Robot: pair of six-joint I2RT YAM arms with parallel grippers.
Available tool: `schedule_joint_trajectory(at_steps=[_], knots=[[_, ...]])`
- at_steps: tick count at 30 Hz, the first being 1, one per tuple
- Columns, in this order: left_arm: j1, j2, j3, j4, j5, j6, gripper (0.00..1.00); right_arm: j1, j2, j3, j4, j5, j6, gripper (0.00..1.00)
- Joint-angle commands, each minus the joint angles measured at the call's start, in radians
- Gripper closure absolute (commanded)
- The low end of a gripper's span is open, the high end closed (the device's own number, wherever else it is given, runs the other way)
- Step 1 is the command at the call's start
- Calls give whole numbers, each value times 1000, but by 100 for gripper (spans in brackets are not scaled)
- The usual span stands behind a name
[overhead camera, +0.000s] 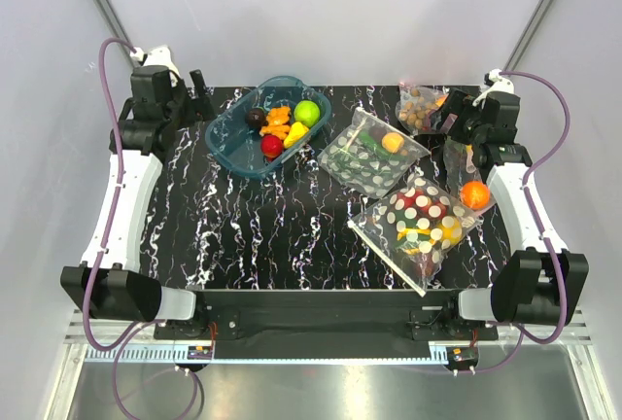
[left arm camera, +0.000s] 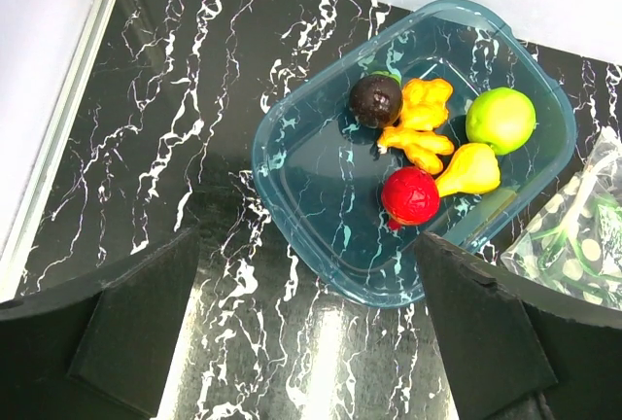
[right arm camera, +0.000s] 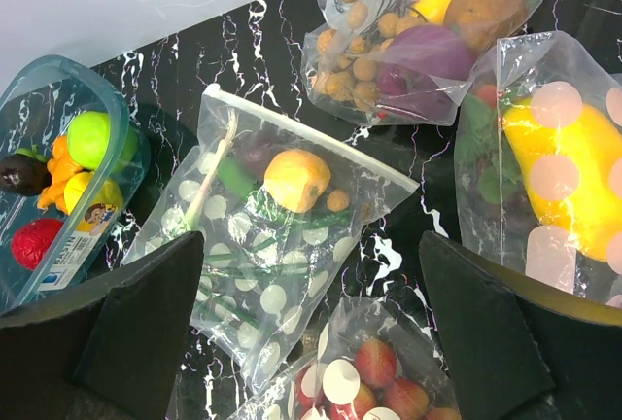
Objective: Open the zip-top bag and remove the fake food
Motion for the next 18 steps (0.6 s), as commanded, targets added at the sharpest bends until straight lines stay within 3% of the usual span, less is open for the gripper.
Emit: schedule_joint_trajectory(at_steps=[1, 12, 18], knots=[[6, -11, 57, 14, 5, 24, 1, 2, -19, 28, 6, -12, -4, 0], [6, -31, 19, 43, 33, 30, 1, 3, -29, 28, -19, 46, -31, 0], [-54, -8, -12, 35, 33, 61, 1, 3, -37, 42, -135, 68, -81, 0]])
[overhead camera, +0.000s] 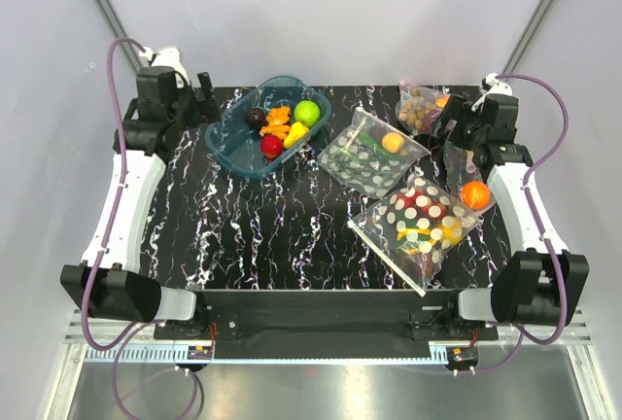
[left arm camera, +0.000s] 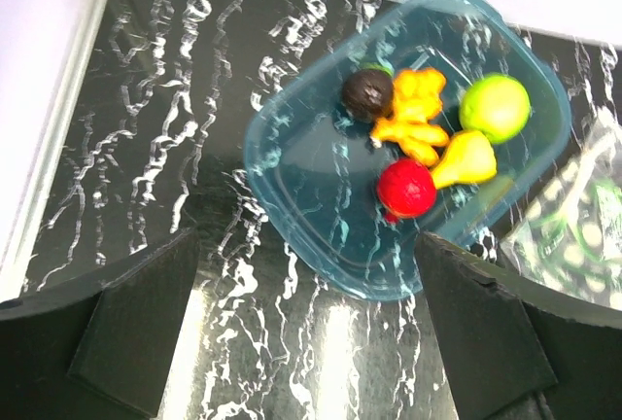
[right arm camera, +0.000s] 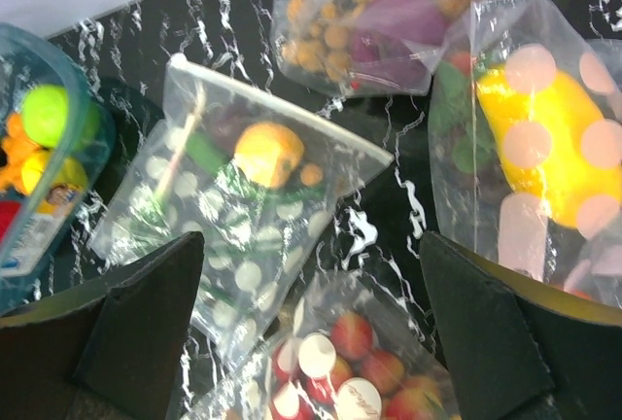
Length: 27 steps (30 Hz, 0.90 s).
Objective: Open the zip-top bag and remove the fake food
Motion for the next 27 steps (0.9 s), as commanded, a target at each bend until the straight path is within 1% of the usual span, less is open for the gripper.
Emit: schedule_joint_trajectory(at_steps=[1, 4, 6, 8, 11, 15, 16, 18, 19, 22, 24, 26, 27], knots=[[-48, -3, -18, 42, 33, 30, 1, 2, -50, 12, -69, 37, -51, 0], [-93, 4, -53, 76, 81, -2, 1, 3, -74, -29, -114, 23, -47, 0], [-132, 5, -79, 93, 95, -19, 1, 5, -83, -48, -152, -53, -59, 0], [-177, 16, -90, 111, 96, -42, 1, 14, -100, -77, -189, -75, -79, 0], [-233, 33, -105, 133, 96, -71, 1, 43, -107, -103, -251, -75, -116, 0], [-300, 45, -121, 177, 96, -91, 1, 58, -90, -134, -299, -80, -124, 0], [-321, 50, -118, 185, 133, -102, 1, 65, -76, -140, -304, -77, -121, 0], [-341, 57, -119, 194, 150, -116, 1, 65, -61, -144, -310, -59, -119, 0], [-353, 65, -122, 208, 165, -128, 1, 90, -44, -146, -315, -54, -116, 0], [-421, 79, -145, 243, 190, -139, 1, 111, 4, -143, -324, -39, -99, 0], [-448, 96, -162, 259, 207, -144, 1, 127, 25, -138, -325, -40, -94, 3], [-479, 108, -177, 289, 227, -157, 1, 143, 57, -127, -331, -43, -93, 9], [-487, 122, -182, 298, 239, -162, 1, 149, 65, -123, -333, -43, -90, 19]])
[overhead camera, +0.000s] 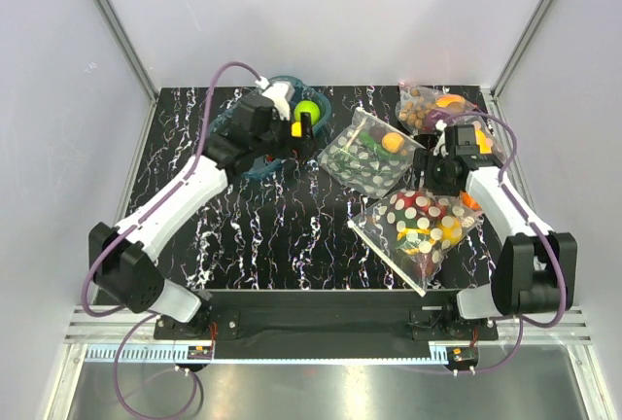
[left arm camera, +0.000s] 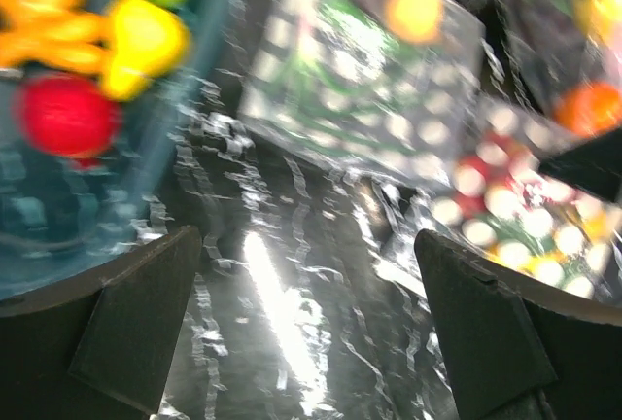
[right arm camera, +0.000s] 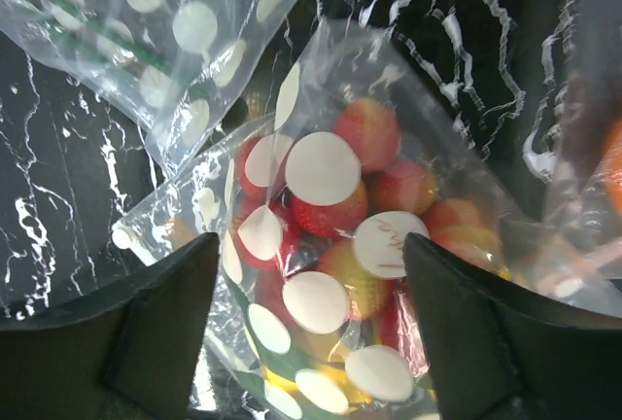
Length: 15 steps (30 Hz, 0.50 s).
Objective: Open the zip-top bag and remove the fake food
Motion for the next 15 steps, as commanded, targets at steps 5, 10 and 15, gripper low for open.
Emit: schedule_joint_trajectory(at_steps=[5, 10, 15], knots=[[-69, 78, -38, 153, 145, -46, 1, 35, 62, 48, -12, -36, 20, 60], [-78, 135, -61, 182, 201, -41, 1, 38, 101, 74, 16, -99, 55, 100], [-80, 172, -106, 203, 227, -26, 1, 43, 128, 113, 33, -178, 95, 100]])
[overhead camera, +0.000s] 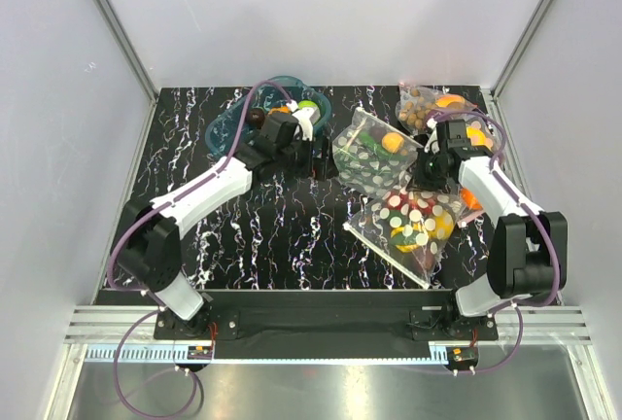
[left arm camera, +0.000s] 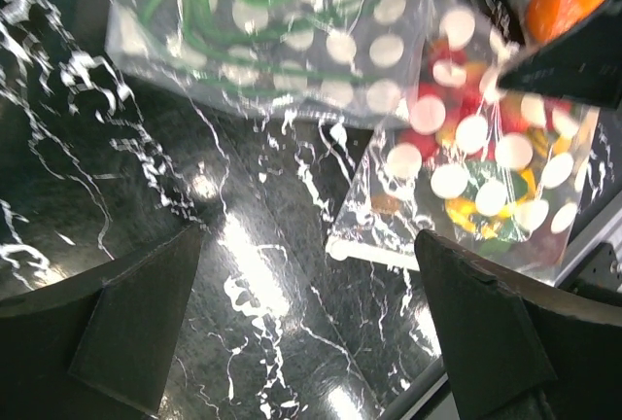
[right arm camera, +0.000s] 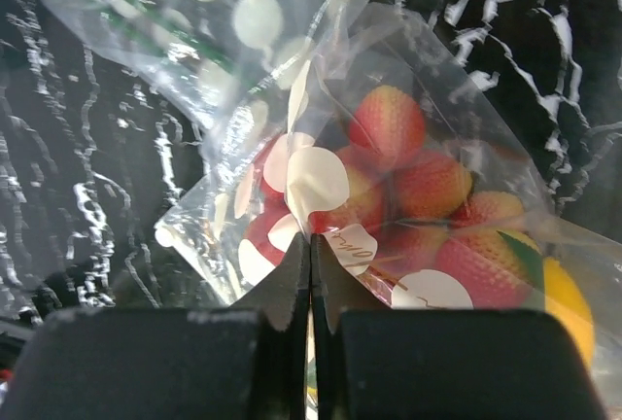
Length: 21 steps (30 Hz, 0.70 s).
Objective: Open the zip-top bag and remove the fake food
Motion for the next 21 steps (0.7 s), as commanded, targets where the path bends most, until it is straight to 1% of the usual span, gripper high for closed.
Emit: schedule_joint_trajectory(at_steps=[1, 5, 9, 12, 21], knots=[[-5, 21, -25, 83, 62, 5, 1, 13, 9, 72, 42, -94, 48, 100], [-6, 41, -80, 133, 95, -24, 1, 13, 11, 99, 44, -151, 77, 100], [-5, 75, -106, 185, 134, -44, 1, 13, 20, 121, 53, -169, 86, 100], [-5, 98, -119, 241, 177, -61, 1, 13, 29, 142, 48, -200, 92, 100], [-8, 187, -114, 311, 249, -84, 1, 12, 16, 191, 77, -323, 108, 100]])
